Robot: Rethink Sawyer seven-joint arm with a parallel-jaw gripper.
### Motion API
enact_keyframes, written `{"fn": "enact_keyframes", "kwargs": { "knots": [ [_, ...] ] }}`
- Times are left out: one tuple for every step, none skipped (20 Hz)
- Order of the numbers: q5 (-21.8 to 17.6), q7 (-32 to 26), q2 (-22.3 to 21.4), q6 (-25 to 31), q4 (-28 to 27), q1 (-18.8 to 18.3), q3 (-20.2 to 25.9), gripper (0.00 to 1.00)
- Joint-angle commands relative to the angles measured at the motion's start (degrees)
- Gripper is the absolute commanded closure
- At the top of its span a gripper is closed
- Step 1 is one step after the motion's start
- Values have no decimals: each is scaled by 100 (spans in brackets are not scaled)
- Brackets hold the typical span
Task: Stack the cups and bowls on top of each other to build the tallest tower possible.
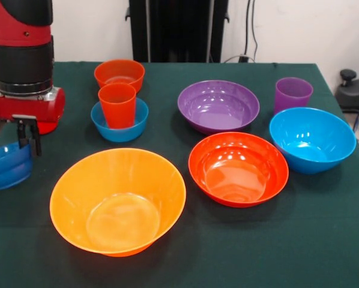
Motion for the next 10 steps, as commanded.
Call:
{"fn": "enact_keyframes", "kwargs": {
  "knots": [
    [57,-151,298,387,164,199,32,100],
    [75,-190,329,397,157,182,57,100],
    [84,-206,344,398,152,178,62,100],
    [121,-224,358,462,136,179,66,100],
    [192,-233,350,600,134,187,62,100],
    [264,-242,341,738,131,196,58,100],
    [317,-246,303,854,136,212,46,100],
    [423,-243,241,1114,134,246,23,100],
    [529,-241,179,1373,132,280,-1,100],
    [636,-160,50,1663,150,358,-71,100]
  ]
}}
